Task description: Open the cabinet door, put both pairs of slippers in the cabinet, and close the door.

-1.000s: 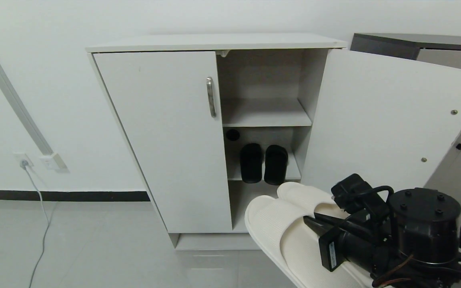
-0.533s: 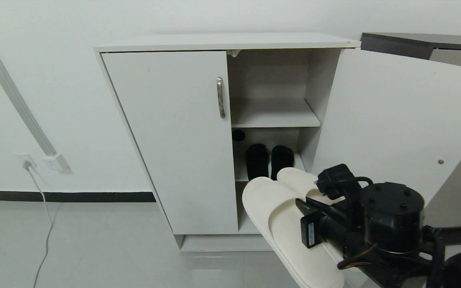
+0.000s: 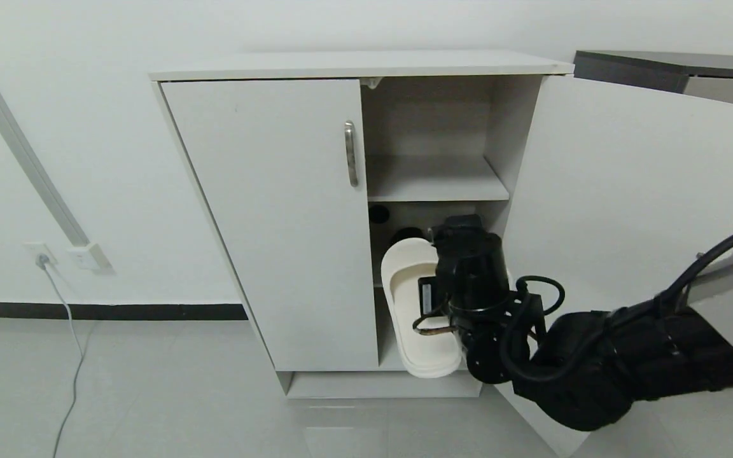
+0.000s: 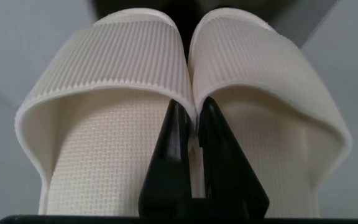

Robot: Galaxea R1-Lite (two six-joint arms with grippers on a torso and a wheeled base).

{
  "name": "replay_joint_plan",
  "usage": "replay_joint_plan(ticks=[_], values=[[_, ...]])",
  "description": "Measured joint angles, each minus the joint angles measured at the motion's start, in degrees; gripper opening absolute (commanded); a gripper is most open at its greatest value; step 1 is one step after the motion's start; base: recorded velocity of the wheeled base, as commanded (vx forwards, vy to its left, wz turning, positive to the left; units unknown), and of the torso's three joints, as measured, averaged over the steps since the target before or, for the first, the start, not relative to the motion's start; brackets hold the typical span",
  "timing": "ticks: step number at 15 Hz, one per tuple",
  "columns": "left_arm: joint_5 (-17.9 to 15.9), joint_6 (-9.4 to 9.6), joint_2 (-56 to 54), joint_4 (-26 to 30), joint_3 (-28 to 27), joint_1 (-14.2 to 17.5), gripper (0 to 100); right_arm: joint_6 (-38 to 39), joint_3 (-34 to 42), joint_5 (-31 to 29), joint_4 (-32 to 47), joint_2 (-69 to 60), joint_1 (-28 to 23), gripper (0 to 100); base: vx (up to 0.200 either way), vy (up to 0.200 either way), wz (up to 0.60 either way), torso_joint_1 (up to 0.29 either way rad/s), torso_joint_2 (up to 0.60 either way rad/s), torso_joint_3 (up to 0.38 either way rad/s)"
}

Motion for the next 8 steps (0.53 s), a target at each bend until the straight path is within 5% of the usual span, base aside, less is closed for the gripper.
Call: replay_joint_plan(ticks=[5, 8], values=[[0.0, 0.02, 0.0, 0.0, 0.0, 0.0, 0, -0.6, -16.4, -3.5, 15.9, -0.3, -0.7, 0, 0.0, 0.0, 0.0, 0.0, 0.0, 0.0], [0.1, 0.02, 0.0, 0.0, 0.0, 0.0, 0, -1.2, -19.6, -3.5, 17.3, -0.9, -0.7, 0, 0.0, 0.0, 0.0, 0.0, 0.0, 0.0]])
